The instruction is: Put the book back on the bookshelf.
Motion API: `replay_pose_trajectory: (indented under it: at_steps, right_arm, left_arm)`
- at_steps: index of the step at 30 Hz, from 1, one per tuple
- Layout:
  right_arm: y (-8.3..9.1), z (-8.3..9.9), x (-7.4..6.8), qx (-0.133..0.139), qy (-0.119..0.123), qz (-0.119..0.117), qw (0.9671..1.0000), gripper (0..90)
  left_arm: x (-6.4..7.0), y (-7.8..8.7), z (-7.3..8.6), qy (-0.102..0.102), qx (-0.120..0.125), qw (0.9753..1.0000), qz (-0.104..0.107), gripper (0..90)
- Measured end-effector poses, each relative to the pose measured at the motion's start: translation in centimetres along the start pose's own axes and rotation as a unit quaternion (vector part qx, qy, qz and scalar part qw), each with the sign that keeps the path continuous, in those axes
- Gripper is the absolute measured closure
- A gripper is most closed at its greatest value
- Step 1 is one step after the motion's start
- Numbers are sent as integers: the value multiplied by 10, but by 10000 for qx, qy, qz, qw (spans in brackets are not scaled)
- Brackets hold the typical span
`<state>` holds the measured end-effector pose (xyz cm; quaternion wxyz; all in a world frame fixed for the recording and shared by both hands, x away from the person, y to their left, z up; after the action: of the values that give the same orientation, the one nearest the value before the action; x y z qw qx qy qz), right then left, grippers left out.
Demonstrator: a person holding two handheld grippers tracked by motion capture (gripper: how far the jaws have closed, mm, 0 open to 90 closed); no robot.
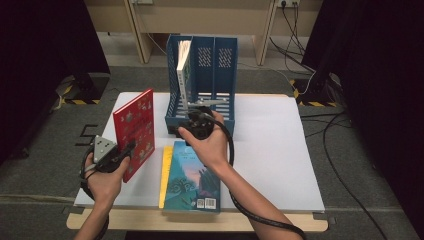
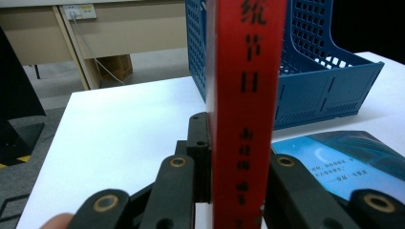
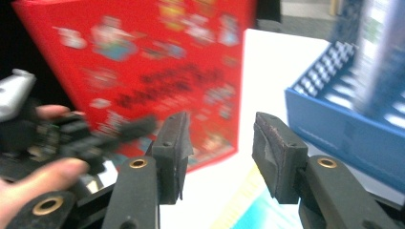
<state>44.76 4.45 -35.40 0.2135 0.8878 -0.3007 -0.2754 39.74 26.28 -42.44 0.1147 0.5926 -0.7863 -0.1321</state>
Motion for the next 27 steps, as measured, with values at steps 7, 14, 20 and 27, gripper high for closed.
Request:
replay_pose_trajectory:
  at_steps: [7,14,20,27]
  right_arm:
    - [9,34,43,-183,-369,351,9985,564]
    - [11,46,57,-247,-491,453,9975,562]
    - [8,47,54,-294,-455,431,9976,553]
    - [7,49,54,-323,-464,437,9974,550]
  left_arm:
    - [-4,7,10,72,145,9999,44,779]
    - [-8,10,2,132,296,9995,-48,763]
    - [-12,9,0,126,416,9990,-79,745]
    - [-14,10,0,258,512,9983,-74,766]
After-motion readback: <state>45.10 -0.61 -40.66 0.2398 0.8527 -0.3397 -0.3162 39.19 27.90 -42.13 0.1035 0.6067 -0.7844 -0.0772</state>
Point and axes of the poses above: each handheld gripper's, and its own axes: y roughly backward along the jaws, z roughly out of its underside, x roughly to its right, the point moved 6 cm from there along -y, roughly forward along the jaws, and after that the axes turned 2 degrees about -x, right-handed, at the moved point
